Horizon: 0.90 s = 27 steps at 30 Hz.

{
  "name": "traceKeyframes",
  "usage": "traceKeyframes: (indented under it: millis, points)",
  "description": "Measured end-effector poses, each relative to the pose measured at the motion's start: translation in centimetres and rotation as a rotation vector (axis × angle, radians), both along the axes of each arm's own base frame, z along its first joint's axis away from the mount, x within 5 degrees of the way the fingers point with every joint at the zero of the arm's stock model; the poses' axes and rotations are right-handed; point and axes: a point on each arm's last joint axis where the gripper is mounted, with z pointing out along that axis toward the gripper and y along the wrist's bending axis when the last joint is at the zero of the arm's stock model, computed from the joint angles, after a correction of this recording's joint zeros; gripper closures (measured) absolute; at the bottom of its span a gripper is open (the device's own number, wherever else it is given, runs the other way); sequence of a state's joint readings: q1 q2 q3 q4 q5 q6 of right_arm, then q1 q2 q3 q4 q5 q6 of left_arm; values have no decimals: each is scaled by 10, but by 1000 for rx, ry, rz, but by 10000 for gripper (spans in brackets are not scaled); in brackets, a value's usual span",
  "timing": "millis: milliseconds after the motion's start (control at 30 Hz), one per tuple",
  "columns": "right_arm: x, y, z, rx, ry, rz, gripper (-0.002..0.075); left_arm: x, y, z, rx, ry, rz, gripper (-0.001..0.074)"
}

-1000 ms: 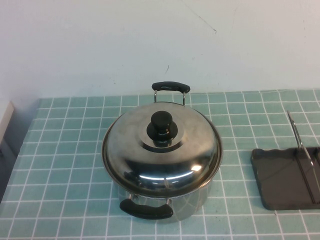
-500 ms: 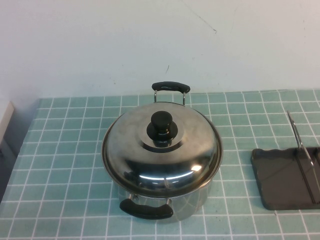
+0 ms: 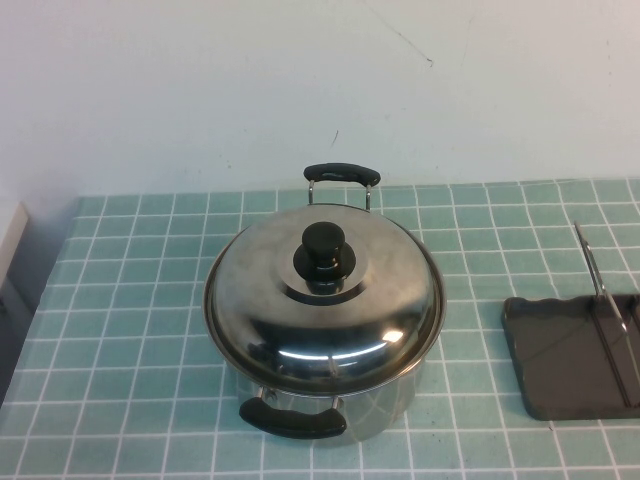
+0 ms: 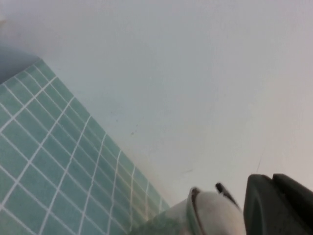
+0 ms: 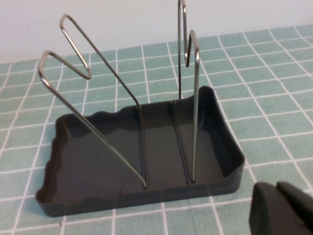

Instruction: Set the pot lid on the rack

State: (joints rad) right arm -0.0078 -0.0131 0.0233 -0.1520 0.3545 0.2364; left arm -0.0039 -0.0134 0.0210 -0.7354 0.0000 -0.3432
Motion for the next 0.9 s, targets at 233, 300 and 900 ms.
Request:
traceKeyframes:
  millis: [233,300,900]
  points:
    - [0,0,0,0,0,0,729,-4,-9,40,455,27,-84,738]
    - [0,0,0,0,0,0,729,-1,-9,57,580,24,-83,738]
    - [0,0,0,0,0,0,729,68,-19,97,933,-55,-98,302]
